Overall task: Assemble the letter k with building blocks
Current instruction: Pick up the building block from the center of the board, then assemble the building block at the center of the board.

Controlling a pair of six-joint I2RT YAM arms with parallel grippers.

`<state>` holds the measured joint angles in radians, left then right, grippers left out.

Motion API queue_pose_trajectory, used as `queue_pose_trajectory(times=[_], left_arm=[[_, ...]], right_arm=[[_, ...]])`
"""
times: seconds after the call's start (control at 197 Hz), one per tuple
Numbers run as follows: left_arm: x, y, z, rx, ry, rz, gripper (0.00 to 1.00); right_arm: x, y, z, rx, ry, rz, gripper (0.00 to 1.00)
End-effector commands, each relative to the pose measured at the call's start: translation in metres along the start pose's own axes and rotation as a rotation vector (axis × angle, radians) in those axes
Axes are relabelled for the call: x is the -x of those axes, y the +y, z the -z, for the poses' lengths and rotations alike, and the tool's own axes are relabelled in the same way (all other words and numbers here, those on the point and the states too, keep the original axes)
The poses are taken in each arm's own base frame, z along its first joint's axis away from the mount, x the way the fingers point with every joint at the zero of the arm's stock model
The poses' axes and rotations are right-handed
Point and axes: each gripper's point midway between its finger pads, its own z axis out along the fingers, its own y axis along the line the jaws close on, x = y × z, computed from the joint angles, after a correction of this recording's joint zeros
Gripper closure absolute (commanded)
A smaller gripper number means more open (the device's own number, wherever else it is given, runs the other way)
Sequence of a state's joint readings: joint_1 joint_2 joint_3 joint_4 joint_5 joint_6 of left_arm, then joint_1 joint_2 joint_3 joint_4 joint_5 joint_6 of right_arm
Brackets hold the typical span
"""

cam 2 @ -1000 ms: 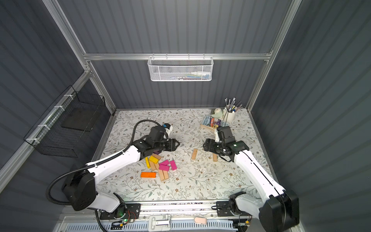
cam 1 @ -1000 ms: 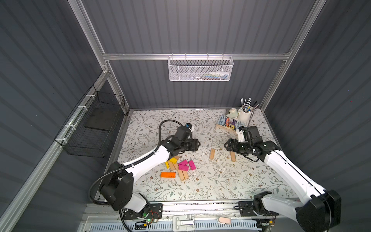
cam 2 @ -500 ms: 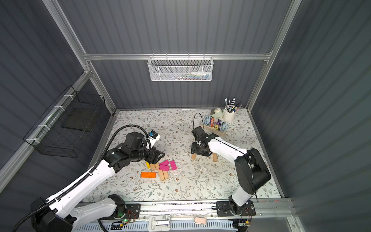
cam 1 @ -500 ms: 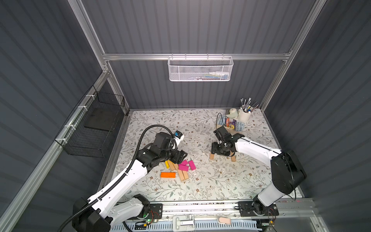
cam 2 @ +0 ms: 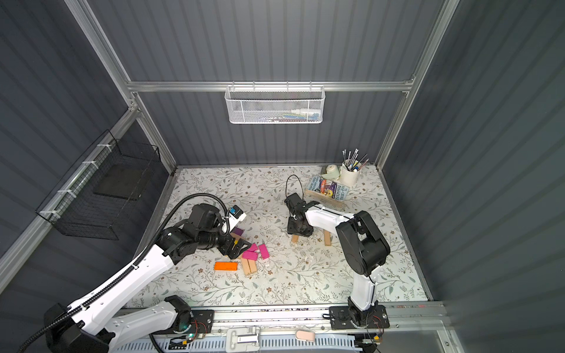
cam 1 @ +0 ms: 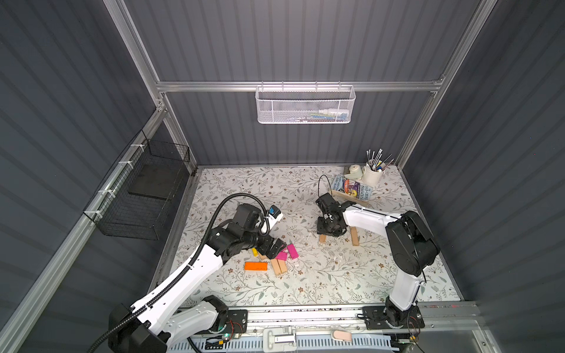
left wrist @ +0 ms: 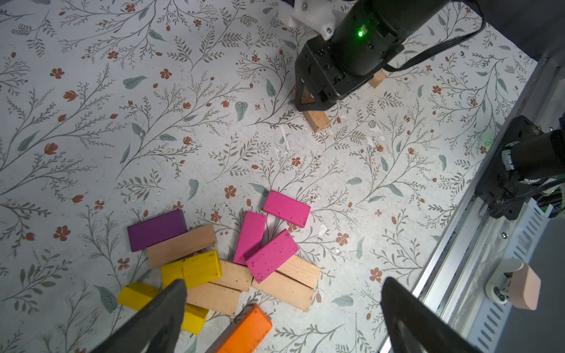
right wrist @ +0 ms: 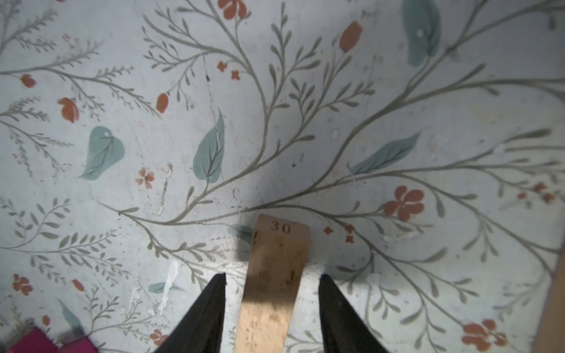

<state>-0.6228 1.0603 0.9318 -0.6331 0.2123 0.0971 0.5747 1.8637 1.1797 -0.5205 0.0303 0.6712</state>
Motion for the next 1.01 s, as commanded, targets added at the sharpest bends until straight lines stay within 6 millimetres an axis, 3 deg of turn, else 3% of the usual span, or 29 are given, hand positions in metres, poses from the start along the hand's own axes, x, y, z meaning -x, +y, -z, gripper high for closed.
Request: queue_pose_trajectory(times=[0.0,0.183,0.284,0.487,0.639,0.822,1.01], left_arm=[[-0.006,-0.001,0.004,0.004,0.007,-0.024,0.01],[-0.006,0.001,0.005,0.021,0.005,-0.027,0.00],[-0.006,0.000,0.005,0.016,0.003,-0.027,0.00],[0.005,-0.021,0.008,-0.105,-0.066,-0.051,0.00],[0.013,-0.045,0.008,-0.249,-0.113,-0.083,0.00],[0.024,-0.056,0.014,-0.290,-0.153,-0.127,0.00],[0.030,-0.056,0.014,-0.282,-0.167,-0.161,0.00]], right_arm=[[0.000,0.000,-0.003,-0.017,0.000,0.008,0.59],[-0.007,-0.004,-0.002,-0.012,0.009,0.029,0.73],[-0.009,-0.004,0.004,0.004,0.002,0.046,0.74],[-0.020,-0.018,0.043,0.021,-0.047,0.128,0.72],[-0.048,-0.041,0.076,0.029,-0.040,0.207,0.72],[-0.085,-0.082,0.107,-0.047,0.017,0.174,0.72],[-0.103,-0.116,0.108,-0.150,0.063,0.101,0.71]])
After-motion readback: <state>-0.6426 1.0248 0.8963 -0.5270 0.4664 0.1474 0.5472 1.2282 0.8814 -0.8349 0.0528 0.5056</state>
